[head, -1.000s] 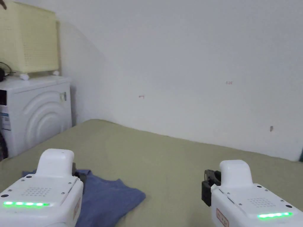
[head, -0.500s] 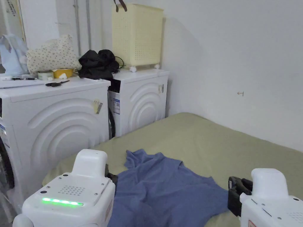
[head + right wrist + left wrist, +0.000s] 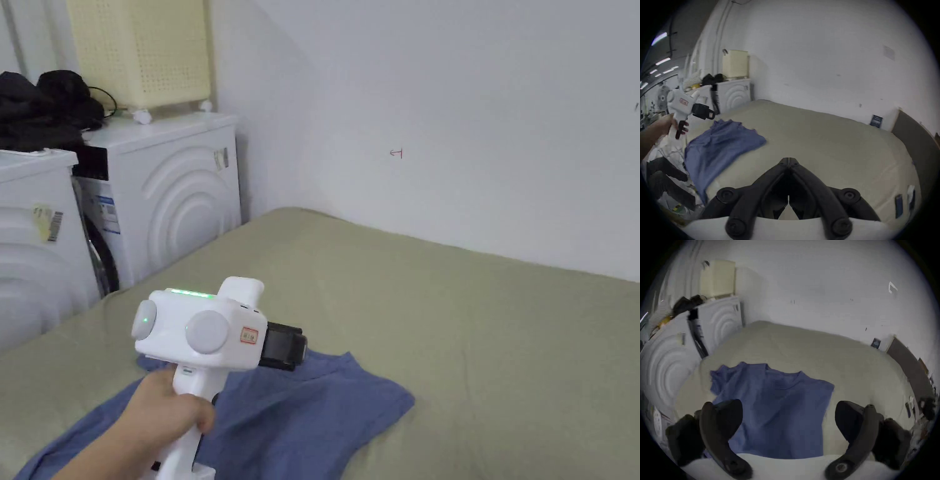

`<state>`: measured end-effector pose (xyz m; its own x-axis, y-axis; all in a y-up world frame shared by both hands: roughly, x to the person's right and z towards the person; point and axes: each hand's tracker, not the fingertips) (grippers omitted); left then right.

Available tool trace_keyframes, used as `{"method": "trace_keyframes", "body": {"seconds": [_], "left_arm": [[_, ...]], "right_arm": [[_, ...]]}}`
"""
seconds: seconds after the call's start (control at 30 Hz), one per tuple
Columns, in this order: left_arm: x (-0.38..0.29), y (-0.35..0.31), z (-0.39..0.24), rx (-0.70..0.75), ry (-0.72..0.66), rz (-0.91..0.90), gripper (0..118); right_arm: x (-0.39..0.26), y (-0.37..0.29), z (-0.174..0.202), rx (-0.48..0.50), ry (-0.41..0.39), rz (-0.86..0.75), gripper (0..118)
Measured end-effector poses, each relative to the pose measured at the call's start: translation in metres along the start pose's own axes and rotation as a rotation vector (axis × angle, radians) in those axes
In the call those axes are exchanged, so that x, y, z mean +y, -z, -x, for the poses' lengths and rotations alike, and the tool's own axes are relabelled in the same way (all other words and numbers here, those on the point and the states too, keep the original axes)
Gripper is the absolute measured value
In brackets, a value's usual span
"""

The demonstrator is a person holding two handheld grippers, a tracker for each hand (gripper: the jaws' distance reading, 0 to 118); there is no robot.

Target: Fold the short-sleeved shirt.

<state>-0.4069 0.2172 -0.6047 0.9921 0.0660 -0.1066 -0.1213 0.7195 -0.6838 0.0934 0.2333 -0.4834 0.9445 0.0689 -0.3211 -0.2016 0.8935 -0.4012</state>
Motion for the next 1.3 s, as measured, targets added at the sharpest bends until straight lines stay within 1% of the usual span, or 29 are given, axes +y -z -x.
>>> {"method": "trace_keyframes", "body": {"seconds": [0.03,0.1,0.17,0.27,0.3,0.33,0.37,0.4,0.43,0.47,0.5,0.53,0.57,0.6,0.63,0.7,0.73,0.83,0.93,1.03,1.07,1.17,1.3], "left_arm": [[0.003,0.023,0.002,0.029,0.034,0.044,116],[-0.01,0.075,-0.011,0.117,0.069,0.151,116],[-0.018,0.112,-0.013,0.081,0.055,0.255,116],[-0.031,0.15,-0.019,-0.048,0.018,0.283,116],[-0.035,0.157,-0.021,-0.047,0.02,0.287,115],[-0.041,0.16,-0.029,-0.038,0.024,0.292,113],[-0.047,0.165,-0.032,-0.035,0.049,0.327,103],[-0.051,0.167,-0.035,-0.032,0.067,0.333,96],[-0.055,0.166,-0.036,-0.031,0.075,0.323,96],[-0.058,0.163,-0.039,-0.019,0.094,0.287,68],[-0.056,0.157,-0.039,-0.011,0.09,0.231,53],[-0.052,0.156,-0.038,-0.033,0.084,0.24,33],[-0.048,0.156,-0.038,-0.023,0.085,0.232,0],[-0.043,0.152,-0.038,-0.015,0.06,0.222,0],[-0.038,0.149,-0.038,-0.062,0.025,0.222,0],[-0.025,0.137,-0.047,-0.067,0.012,0.203,0],[-0.016,0.132,-0.052,-0.089,0.045,0.169,0],[0.008,0.117,-0.08,-0.104,0.135,0.152,0],[0.033,0.105,-0.117,-0.199,0.183,0.099,0],[0.061,0.098,-0.177,-0.33,0.234,0.051,0],[0.07,0.097,-0.202,-0.376,0.275,0.039,0],[0.088,0.097,-0.29,-0.449,0.399,0.014,0],[0.089,0.098,-0.416,-0.625,0.521,0.032,0]], "right_arm": [[-0.005,0.0,-0.01,-0.029,0.016,0.011,0],[-0.013,0.003,-0.024,-0.049,0.066,0.054,0],[-0.023,0.006,-0.036,-0.084,0.081,0.087,0],[-0.039,0.012,-0.045,-0.104,0.089,0.119,1],[-0.044,0.014,-0.047,-0.101,0.097,0.135,1],[-0.049,0.017,-0.049,-0.095,0.109,0.147,1],[-0.056,0.021,-0.05,-0.096,0.119,0.155,1],[-0.06,0.023,-0.05,-0.101,0.132,0.178,1],[-0.063,0.025,-0.05,-0.091,0.151,0.188,1],[-0.066,0.024,-0.05,-0.079,0.177,0.191,1],[-0.064,0.021,-0.046,-0.073,0.193,0.188,1],[-0.065,0.02,-0.045,-0.06,0.199,0.184,1],[-0.067,0.017,-0.044,-0.055,0.198,0.177,1],[-0.067,0.015,-0.042,-0.059,0.197,0.175,1],[-0.069,0.013,-0.04,-0.062,0.19,0.173,1],[-0.069,0.007,-0.041,-0.055,0.189,0.168,1],[-0.07,0.004,-0.042,-0.049,0.199,0.166,1],[-0.07,-0.001,-0.044,-0.044,0.22,0.168,1],[-0.072,-0.004,-0.047,-0.044,0.235,0.162,1],[-0.075,-0.011,-0.049,-0.045,0.255,0.157,1],[-0.075,-0.015,-0.051,-0.041,0.265,0.155,1],[-0.077,-0.032,-0.057,-0.051,0.283,0.142,1],[-0.081,-0.057,-0.073,-0.091,0.293,0.119,1]]}}
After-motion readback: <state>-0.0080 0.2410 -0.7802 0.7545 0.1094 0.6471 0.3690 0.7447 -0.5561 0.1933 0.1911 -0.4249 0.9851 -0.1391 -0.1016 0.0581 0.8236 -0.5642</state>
